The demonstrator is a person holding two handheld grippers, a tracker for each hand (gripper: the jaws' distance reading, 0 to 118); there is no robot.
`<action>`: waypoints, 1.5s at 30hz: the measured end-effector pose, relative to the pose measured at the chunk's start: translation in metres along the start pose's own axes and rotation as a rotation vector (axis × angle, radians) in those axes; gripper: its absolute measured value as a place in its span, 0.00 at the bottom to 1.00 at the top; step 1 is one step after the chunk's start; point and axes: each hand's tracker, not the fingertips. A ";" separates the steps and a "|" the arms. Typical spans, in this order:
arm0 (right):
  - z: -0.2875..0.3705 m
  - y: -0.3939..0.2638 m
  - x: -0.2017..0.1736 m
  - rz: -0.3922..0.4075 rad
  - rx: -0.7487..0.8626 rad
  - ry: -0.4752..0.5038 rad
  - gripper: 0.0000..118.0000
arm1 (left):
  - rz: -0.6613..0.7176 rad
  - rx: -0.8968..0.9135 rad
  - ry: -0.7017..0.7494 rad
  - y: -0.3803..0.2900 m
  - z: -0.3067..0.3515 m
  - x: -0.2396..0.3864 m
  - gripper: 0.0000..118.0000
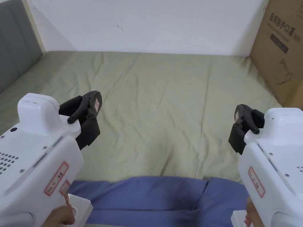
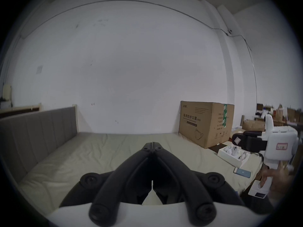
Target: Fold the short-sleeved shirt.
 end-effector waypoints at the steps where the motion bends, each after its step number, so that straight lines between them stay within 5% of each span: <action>1: 0.001 0.001 0.000 0.010 -0.002 0.015 0.01 | 0.018 -0.031 0.025 0.004 0.001 -0.008 0.00; 2: 0.003 0.001 -0.001 0.018 -0.004 0.023 0.01 | 0.046 -0.086 0.042 0.003 0.000 -0.019 0.05; 4: 0.003 0.001 0.000 0.030 -0.013 0.030 0.01 | 0.160 -0.208 0.048 -0.008 -0.003 -0.053 0.64; 5: 0.004 0.001 0.000 0.027 -0.024 0.046 0.01 | 0.207 -0.291 0.052 -0.013 -0.009 -0.070 0.80; 6: 0.005 0.000 -0.001 0.020 -0.026 0.057 0.01 | 0.262 -0.379 0.078 -0.026 -0.012 -0.090 0.81; 10: 0.001 -0.009 0.007 0.020 -0.047 0.080 0.01 | 0.310 -0.753 0.258 -0.089 -0.031 -0.156 0.80; 14: -0.001 -0.016 0.003 -0.001 -0.087 0.116 0.01 | 0.493 -1.083 0.238 -0.164 -0.037 -0.200 0.79; 18: 0.000 -0.019 -0.002 -0.001 -0.112 0.135 0.01 | 0.659 -1.057 0.248 -0.200 -0.028 -0.222 0.79; 23: -0.002 -0.020 -0.006 0.005 -0.139 0.144 0.01 | 0.638 -1.097 0.228 -0.205 -0.033 -0.223 0.77; 25: -0.004 -0.021 -0.006 0.010 -0.140 0.140 0.01 | 0.596 -1.128 0.236 -0.201 -0.035 -0.220 0.66; 26: -0.006 -0.021 -0.006 0.003 -0.143 0.146 0.01 | 0.586 -1.133 0.254 -0.200 -0.035 -0.221 0.51; 27: -0.006 -0.021 -0.007 0.000 -0.149 0.149 0.01 | 0.583 -1.132 0.259 -0.198 -0.035 -0.221 0.23; 28: -0.007 -0.022 -0.008 0.001 -0.150 0.149 0.01 | 0.578 -1.137 0.249 -0.196 -0.035 -0.222 0.05; 37: -0.007 -0.021 -0.002 0.013 -0.154 0.141 0.01 | 0.497 -1.127 0.179 -0.162 -0.045 -0.183 0.05; 45: -0.006 -0.019 0.007 0.011 -0.144 0.121 0.01 | 0.263 -1.112 0.039 -0.117 -0.084 -0.090 0.05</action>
